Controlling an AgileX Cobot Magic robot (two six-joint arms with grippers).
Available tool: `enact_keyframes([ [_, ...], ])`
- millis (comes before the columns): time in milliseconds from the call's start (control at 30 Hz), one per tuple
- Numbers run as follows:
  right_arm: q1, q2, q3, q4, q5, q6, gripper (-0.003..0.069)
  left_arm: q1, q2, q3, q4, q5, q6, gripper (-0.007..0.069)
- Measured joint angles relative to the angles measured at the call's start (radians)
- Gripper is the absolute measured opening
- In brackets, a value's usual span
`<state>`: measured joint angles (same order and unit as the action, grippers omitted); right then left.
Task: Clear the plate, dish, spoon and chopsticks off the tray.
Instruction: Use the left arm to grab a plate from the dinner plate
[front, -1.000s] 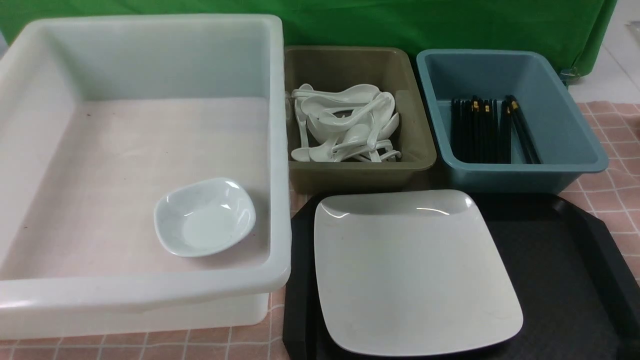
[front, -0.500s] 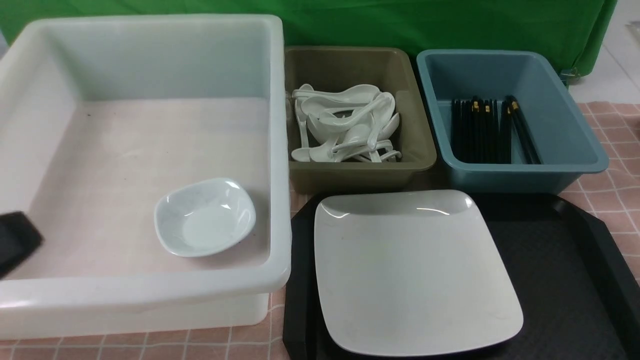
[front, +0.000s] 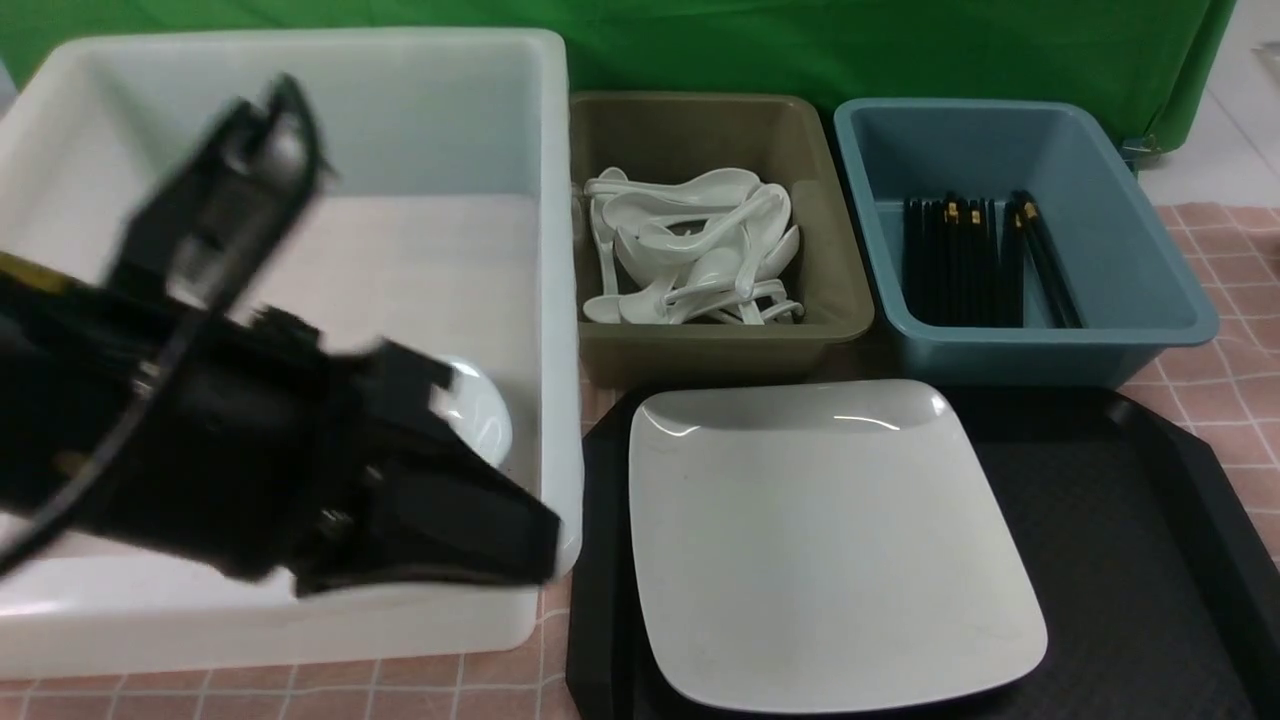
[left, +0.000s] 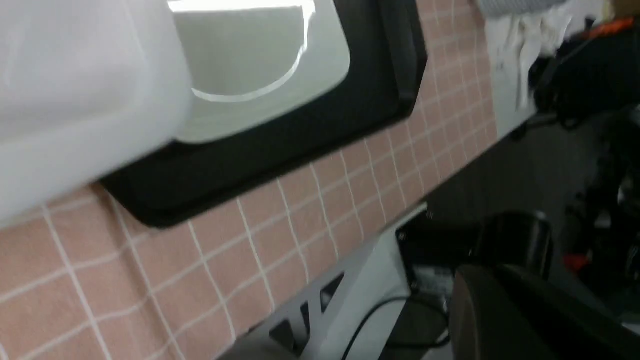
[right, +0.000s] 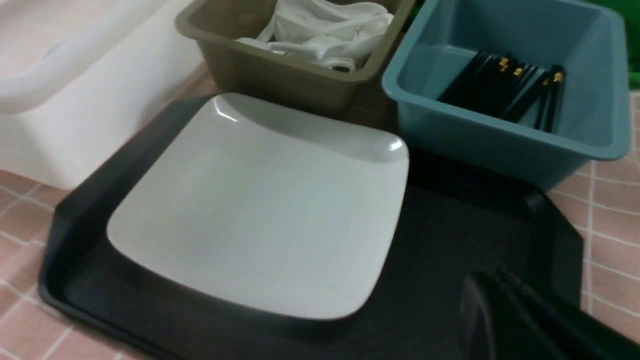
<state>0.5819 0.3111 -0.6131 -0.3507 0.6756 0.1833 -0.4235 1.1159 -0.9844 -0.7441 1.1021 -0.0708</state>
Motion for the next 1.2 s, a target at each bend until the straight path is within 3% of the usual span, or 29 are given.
enact_keyframes([
  [167,0.000,0.000,0.000,-0.011,0.005,0.008,0.0030,-0.346,0.151,0.000,0.249,-0.102,-0.326,0.0043],
  [267,0.000,0.000,0.000,-0.013,0.005,0.011,0.0030,-0.443,0.230,-0.001,0.287,-0.146,-0.411,0.0085],
  [300,0.000,0.000,0.000,-0.013,0.005,0.012,0.0030,-0.508,0.289,-0.003,0.297,-0.173,-0.448,0.0132],
  [367,0.000,0.000,0.000,-0.013,0.005,0.012,0.0030,-0.544,0.348,-0.010,0.302,-0.191,-0.480,0.0177],
  [533,0.000,0.000,0.000,-0.013,0.005,0.012,0.0030,-0.566,0.518,-0.064,0.348,-0.222,-0.557,0.0348],
  [667,0.000,0.000,0.000,-0.013,0.005,0.012,0.0030,-0.566,0.594,-0.139,0.463,-0.224,-0.652,0.0407],
  [933,0.000,0.000,0.000,-0.013,0.007,0.013,0.0030,-0.566,0.650,-0.231,0.707,-0.181,-0.803,0.0395],
  [1200,0.000,0.000,0.000,-0.013,0.011,0.018,0.0030,-0.566,0.687,-0.230,0.777,-0.178,-0.835,0.0386],
])
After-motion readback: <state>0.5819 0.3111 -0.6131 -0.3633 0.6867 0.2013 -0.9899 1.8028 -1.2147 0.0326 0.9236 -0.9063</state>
